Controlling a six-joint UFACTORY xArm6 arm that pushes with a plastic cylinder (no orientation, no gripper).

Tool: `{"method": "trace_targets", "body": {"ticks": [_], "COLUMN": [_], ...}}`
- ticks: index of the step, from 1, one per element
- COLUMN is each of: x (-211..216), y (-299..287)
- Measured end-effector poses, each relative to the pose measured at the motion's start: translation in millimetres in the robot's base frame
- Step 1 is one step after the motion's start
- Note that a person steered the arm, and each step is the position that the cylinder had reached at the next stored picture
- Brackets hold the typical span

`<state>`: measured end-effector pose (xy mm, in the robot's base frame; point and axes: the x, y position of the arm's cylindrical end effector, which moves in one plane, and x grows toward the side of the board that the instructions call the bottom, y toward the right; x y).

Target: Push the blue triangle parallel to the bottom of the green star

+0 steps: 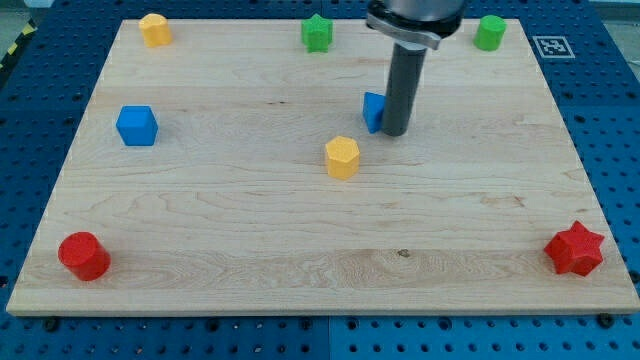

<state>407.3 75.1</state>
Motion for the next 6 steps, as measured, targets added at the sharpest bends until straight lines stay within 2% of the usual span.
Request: {"method": "trace_targets", "body": {"ticks": [1,3,4,6], "x": [-8,-62,-68,-84], "y": [-20,-30,-43,3]}}
